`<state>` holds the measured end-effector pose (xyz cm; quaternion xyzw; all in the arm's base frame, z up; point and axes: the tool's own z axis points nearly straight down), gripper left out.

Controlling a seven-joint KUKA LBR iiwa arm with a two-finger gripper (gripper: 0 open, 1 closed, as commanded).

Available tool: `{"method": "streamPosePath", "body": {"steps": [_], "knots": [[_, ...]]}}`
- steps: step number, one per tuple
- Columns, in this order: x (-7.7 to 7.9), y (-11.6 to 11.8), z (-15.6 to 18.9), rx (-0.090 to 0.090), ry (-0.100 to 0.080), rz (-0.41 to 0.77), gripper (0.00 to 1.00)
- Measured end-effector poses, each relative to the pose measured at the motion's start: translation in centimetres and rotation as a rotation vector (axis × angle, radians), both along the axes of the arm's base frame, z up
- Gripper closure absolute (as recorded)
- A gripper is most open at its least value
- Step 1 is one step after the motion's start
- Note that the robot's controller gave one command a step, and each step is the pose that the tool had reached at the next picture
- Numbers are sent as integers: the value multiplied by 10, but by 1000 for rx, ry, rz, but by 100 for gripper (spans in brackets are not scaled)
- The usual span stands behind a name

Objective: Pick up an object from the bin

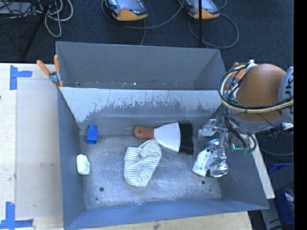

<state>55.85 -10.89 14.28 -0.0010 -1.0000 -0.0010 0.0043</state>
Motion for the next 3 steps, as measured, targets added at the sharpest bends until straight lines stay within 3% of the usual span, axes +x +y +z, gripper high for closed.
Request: {"method": "streamPosePath", "body": {"steps": [1, 2, 3], "knots": [[2, 0, 4, -1, -7, 2, 0], [-49, -20, -64, 3, -13, -137, 100], [-49, -20, -64, 3, -13, -136, 100]]}}
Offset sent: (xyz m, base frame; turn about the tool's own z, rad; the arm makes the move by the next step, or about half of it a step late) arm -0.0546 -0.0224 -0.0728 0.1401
